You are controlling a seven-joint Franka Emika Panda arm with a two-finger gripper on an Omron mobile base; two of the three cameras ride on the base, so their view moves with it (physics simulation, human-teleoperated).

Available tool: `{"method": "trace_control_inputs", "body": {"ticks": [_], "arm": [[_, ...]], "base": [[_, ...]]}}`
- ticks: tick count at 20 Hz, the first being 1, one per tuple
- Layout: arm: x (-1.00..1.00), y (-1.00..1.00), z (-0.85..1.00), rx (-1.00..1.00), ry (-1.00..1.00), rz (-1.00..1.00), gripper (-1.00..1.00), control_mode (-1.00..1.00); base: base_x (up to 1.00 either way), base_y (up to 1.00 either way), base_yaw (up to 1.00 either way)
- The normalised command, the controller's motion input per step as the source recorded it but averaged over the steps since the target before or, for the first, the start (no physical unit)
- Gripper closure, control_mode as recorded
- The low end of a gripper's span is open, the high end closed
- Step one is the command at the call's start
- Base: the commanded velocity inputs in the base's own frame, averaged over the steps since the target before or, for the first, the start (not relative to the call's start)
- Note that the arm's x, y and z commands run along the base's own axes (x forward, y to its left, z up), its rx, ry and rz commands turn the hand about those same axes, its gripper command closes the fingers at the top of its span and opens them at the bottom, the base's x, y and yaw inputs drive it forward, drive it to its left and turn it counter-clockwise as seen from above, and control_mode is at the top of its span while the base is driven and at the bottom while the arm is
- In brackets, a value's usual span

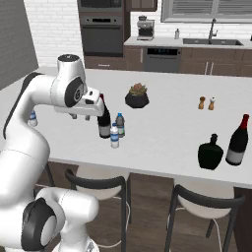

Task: Move the plastic bottles in the middle to the plastics group, and the glass bottles in the middle to the glass group.

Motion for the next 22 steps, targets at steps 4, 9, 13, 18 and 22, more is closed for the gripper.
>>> {"method": "trace_control_inputs", "body": {"ticks": [4, 9, 13, 18, 22], "arm": [[0.0, 0.01, 0.0, 0.0, 0.0, 0.0, -1.0, -1.0], [0.14, 0.35, 0.0, -0.14, -0.13, -0.04, -1.0, -1.0], [0.19, 0.32, 0.08, -0.13, -0.12, -0.15, -1.0, -1.0], [0.27, 0.13, 0.14, -0.07, -0.03, -0.17, -1.0, -1.0], [0.19, -0.02, 0.17, 0.0, 0.0, -0.12, -1.0, -1.0]], "base": [[0.0, 0.0, 0.0], [0.0, 0.0, 0.0], [0.0, 0.0, 0.0], [0.0, 0.0, 0.0], [0.0, 0.0, 0.0]]}}
